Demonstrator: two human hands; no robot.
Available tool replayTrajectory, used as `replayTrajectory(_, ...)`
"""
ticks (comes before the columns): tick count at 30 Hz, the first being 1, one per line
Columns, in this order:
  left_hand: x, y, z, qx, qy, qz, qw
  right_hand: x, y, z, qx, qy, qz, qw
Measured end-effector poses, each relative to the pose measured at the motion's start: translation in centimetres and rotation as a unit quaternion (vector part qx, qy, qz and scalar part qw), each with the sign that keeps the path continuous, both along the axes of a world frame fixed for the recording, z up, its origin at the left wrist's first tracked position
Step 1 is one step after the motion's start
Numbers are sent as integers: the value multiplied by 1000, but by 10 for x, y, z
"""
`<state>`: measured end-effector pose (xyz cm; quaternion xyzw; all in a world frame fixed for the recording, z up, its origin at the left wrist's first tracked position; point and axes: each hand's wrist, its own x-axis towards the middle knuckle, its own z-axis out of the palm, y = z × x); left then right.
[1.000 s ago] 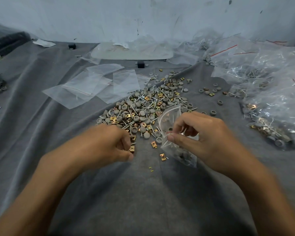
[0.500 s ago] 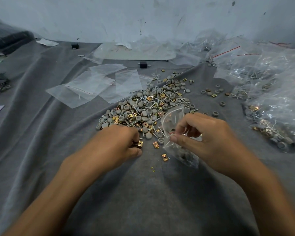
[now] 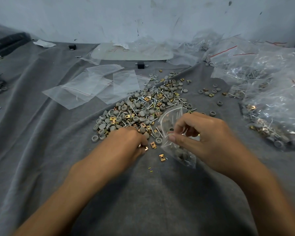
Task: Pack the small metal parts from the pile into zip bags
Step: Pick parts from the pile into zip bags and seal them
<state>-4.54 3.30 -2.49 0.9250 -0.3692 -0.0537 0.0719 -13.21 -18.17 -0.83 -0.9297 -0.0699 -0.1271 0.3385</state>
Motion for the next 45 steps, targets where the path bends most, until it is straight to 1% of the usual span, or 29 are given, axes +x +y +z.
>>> replayTrajectory(2,0,0,1,-6,-2,1,1000,0,0,0,-4,2,0,1000)
replayTrajectory(5,0,2,2,-42,8,14,999,0,1,0,-10,3,-2,1000)
replayTrajectory(10,1,2,4,-82,60,26,995,0,2,0,-22,11,-3,1000)
replayTrajectory(11,2,3,6,-101,64,34,992,0,2,0,-22,13,-3,1000)
replayTrajectory(13,6,6,11,-171,64,49,982,0,3,-1,-23,15,0,1000)
replayTrajectory(15,9,10,16,-258,53,57,963,1,6,-1,-22,18,2,1000)
replayTrajectory(18,9,10,20,-383,73,46,920,2,8,-2,-28,22,5,999)
replayTrajectory(20,6,4,20,-436,92,32,895,3,9,-3,-34,20,6,999)
replayTrajectory(24,3,-11,16,-450,116,9,885,4,12,-5,-32,8,9,999)
replayTrajectory(27,3,-13,12,-435,99,13,895,3,12,-5,-20,0,10,1000)
replayTrajectory(29,2,-13,13,-434,105,12,895,3,11,-5,-22,2,10,1000)
replayTrajectory(32,1,-12,18,-459,138,7,878,3,9,-3,-28,5,7,1000)
replayTrajectory(34,4,-8,21,-474,135,23,870,2,5,-2,-25,-1,-2,1000)
replayTrajectory(35,6,-3,22,-461,120,34,878,2,2,-1,-21,-3,-8,1000)
replayTrajectory(36,9,1,23,-423,98,41,900,1,0,0,-16,-3,-14,1000)
replayTrajectory(38,11,11,24,-271,50,34,961,0,-4,1,-11,-4,-21,1000)
replayTrajectory(39,12,15,24,-188,42,24,981,0,-5,1,-10,-4,-23,1000)
replayTrajectory(40,12,17,23,-122,50,15,991,0,-5,1,-11,-3,-23,1000)
replayTrajectory(42,10,19,20,-31,79,3,996,0,-4,1,-11,0,-22,1000)
replayTrajectory(44,10,19,16,16,91,-3,996,0,-4,0,-11,1,-21,1000)
replayTrajectory(45,11,19,15,21,98,0,995,0,-3,0,-12,1,-20,1000)
